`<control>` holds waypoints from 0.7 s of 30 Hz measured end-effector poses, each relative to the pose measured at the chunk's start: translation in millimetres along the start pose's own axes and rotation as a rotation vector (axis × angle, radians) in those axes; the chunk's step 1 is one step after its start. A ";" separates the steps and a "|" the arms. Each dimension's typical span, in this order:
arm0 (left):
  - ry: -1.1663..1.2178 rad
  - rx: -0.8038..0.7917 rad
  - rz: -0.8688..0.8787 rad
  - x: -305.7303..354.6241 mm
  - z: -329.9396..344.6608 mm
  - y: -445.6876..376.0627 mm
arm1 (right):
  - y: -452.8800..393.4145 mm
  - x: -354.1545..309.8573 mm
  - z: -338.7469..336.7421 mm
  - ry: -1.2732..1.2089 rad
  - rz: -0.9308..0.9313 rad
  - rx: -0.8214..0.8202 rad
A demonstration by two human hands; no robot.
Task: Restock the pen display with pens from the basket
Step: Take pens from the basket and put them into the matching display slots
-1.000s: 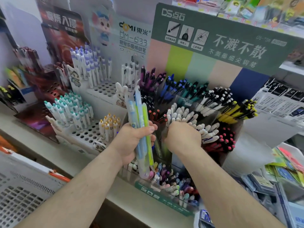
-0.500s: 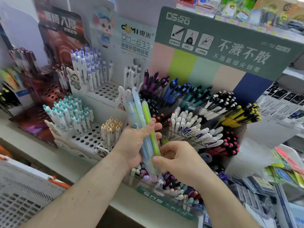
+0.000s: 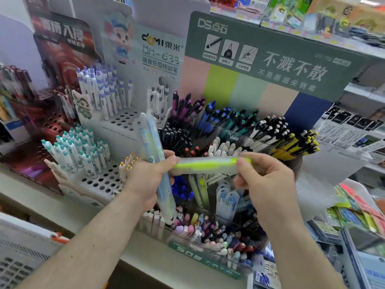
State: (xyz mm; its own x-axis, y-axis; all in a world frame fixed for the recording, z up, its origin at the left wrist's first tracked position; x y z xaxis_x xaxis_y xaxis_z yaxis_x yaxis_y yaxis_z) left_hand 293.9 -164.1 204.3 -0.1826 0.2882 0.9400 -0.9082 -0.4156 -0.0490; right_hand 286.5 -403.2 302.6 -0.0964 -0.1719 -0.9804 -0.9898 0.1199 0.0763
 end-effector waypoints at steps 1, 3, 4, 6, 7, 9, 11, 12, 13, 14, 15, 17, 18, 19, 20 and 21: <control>-0.037 -0.039 0.006 -1.9 3.9 2.8 | -1.2 -1.6 -4.7 -0.057 -0.015 0.045; -0.100 -0.113 0.015 -6.4 11.7 8.7 | -2.6 -2.3 -9.3 -0.123 -0.041 0.102; -0.135 -0.147 0.016 -8.5 15.2 11.7 | -2.7 -2.9 -11.2 -0.141 -0.049 0.123; -0.182 -0.195 0.012 -12.2 20.0 15.9 | -2.0 -7.8 -16.9 -0.141 -0.082 0.156; -0.186 -0.203 0.011 -12.9 20.5 16.8 | 0.2 -13.6 -20.4 -0.120 -0.119 0.166; -0.183 -0.185 0.016 -11.5 16.6 14.5 | 6.1 -28.7 -26.5 -0.041 -0.224 0.177; -0.176 -0.156 0.024 -7.8 10.3 10.8 | 12.6 -42.8 -27.8 0.045 -0.327 0.164; -0.165 -0.150 0.027 -5.8 8.7 9.3 | 13.7 -46.9 -26.3 0.085 -0.364 0.150; -0.150 -0.149 0.027 -4.9 8.2 8.5 | 13.2 -47.6 -22.5 0.125 -0.384 0.130; -0.131 -0.150 0.022 -4.7 8.6 8.3 | 11.2 -45.1 -17.0 0.176 -0.389 0.110; -0.111 -0.152 0.015 -5.5 9.5 8.3 | 8.1 -40.5 -9.6 0.236 -0.388 0.093; -0.089 -0.163 0.005 -6.4 12.8 9.0 | 1.4 -25.7 7.8 0.366 -0.368 0.066; -0.087 -0.172 0.004 -6.7 14.7 9.5 | -1.8 -15.9 16.4 0.425 -0.347 0.056; -0.085 -0.182 0.005 -6.7 16.5 9.9 | -5.3 -5.8 24.4 0.485 -0.330 0.049; -0.080 -0.191 0.005 -6.4 18.3 10.4 | -8.1 3.0 32.1 0.554 -0.328 0.046; -0.075 -0.200 0.004 -6.1 20.0 11.2 | -10.2 10.5 39.5 0.630 -0.333 0.046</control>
State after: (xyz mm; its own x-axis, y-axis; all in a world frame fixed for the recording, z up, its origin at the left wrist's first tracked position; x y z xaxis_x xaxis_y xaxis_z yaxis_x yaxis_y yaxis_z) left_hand 292.4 -187.7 204.8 -0.1647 0.2191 0.9617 -0.9656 -0.2347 -0.1119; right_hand 299.7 -367.6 284.4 0.1548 -0.7369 -0.6580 -0.9731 0.0012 -0.2303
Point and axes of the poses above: each hand's wrist, its own y-axis away from the middle knuckle, its own z-axis out of the palm, x = y × z, the point moved 9 cm from there along -y, towards the middle knuckle, and after that the axes turned 14 degrees about z, right-handed, at the moved point
